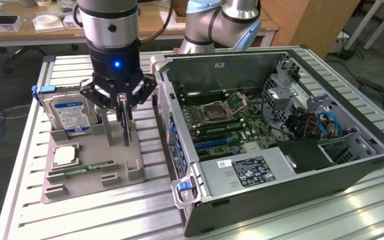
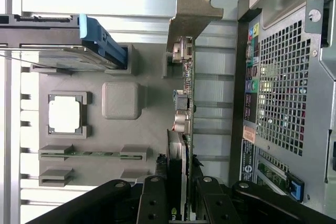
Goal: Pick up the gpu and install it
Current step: 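Pick up the gpu and move the gpu toward the slot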
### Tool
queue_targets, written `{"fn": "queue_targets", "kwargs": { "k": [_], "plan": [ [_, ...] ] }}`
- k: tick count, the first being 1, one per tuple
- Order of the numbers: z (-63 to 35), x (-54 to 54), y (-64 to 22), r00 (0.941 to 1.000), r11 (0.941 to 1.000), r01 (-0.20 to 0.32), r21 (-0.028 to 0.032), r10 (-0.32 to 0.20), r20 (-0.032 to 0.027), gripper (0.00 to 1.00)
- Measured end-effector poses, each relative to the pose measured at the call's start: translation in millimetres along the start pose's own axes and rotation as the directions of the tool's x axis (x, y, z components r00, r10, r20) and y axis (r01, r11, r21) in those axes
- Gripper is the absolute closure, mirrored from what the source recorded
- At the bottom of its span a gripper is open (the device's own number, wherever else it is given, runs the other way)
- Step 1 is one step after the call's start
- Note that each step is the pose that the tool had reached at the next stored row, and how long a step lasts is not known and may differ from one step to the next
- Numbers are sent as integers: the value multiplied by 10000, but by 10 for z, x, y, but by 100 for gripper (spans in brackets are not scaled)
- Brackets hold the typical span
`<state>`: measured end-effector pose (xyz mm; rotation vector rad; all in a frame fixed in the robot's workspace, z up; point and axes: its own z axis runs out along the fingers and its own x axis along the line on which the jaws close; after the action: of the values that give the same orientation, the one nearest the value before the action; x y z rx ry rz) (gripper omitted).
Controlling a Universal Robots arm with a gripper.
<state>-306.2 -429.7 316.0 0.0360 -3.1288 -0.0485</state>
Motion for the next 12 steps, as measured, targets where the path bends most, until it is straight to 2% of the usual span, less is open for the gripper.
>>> {"fn": "queue_targets", "kwargs": {
  "k": [12],
  "plan": [
    [-106, 1, 3, 10000, 10000, 0, -1, 0, 0, 73]
  ]
}}
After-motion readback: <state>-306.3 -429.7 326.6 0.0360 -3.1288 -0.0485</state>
